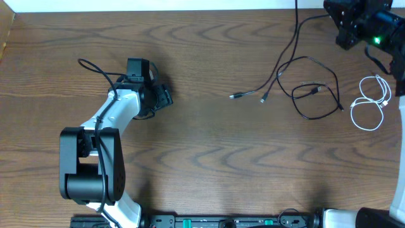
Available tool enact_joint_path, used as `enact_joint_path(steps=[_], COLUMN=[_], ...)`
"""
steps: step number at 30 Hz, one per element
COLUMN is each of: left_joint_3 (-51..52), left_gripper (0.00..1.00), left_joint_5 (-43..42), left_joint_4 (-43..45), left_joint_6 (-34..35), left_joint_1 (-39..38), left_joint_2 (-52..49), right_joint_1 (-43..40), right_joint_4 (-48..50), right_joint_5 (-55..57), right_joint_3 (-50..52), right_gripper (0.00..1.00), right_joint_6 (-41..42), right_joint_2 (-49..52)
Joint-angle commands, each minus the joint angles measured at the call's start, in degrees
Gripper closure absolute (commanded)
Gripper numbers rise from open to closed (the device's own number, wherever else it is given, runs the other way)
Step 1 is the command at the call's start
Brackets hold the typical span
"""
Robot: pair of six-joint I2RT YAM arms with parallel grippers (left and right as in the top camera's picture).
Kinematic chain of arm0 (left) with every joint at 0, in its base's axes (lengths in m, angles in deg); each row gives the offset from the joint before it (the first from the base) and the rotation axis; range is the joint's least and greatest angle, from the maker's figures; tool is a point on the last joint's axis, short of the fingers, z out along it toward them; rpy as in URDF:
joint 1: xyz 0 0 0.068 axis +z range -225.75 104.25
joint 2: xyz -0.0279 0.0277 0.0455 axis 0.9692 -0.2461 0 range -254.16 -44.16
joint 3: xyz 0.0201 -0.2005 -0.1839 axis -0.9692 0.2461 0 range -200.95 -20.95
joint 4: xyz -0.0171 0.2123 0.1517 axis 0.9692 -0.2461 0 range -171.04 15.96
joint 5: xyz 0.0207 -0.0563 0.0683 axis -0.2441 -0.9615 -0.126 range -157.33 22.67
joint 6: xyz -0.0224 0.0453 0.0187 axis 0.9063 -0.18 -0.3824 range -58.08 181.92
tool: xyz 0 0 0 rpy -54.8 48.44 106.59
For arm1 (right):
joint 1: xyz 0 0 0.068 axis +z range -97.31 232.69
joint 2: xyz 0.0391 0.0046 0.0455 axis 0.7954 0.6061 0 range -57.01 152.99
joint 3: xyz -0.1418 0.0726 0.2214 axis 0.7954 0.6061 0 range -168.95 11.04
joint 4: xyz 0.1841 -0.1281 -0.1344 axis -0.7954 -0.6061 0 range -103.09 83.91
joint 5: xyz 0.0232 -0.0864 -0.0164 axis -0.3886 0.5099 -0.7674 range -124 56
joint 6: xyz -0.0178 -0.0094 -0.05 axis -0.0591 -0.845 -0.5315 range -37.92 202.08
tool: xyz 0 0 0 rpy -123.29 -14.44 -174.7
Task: Untangle cables
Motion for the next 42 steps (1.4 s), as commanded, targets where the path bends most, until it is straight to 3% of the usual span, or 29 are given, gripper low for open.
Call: enact_joint_path(steps=[1, 4, 9, 13, 21, 28, 33, 42], left_joint_3=[-0.3, -0.3, -0.3, -0.3, -0.3, -0.3, -0.3, -0.3], left_gripper=[0.27, 0.27, 0.27, 0.27, 0.27, 0.27, 0.27, 0.27], left_joint_5=[0.9, 0.9, 0.9, 0.9, 0.9, 0.9, 0.9, 0.9], left_joint_4=[-0.2, -0.2, -0.2, -0.2, -0.2, -0.2, -0.2, -0.2], left_joint_6=[0.1, 0.1, 0.1, 0.1, 0.1, 0.1, 0.1, 0.1], left_joint_1=[0.1, 0.1, 0.1, 0.1, 0.1, 0.1, 0.1, 0.1], left_joint_2=[1.1, 1.1, 1.1, 1.1, 1.1, 1.1, 1.1, 1.1], right_joint_1=[0.9, 1.9, 5.8, 9.8, 11.0, 7.6, 5.1, 2.9], right_joint_4=[1.4, 2.5, 7.4, 10.7, 10.6, 5.3, -1.0, -11.8], right_joint_5=[-1.8, -1.8, -1.7, 0.5, 30.4, 47.8, 49.5, 50.1], right_joint_3=[0.0, 0.0, 0.0, 0.0, 0.0, 0.0, 0.0, 0.0], right_gripper=[0.99, 0.99, 0.99, 0.99, 0.99, 0.98, 0.99, 0.99], right_joint_6=[7.1, 8.3, 17.0, 18.2, 24.3, 28.9, 33.3, 33.6], right_joint_2=[-0.2, 0.1, 1.9, 4.6, 8.8, 10.9, 12.1, 12.4])
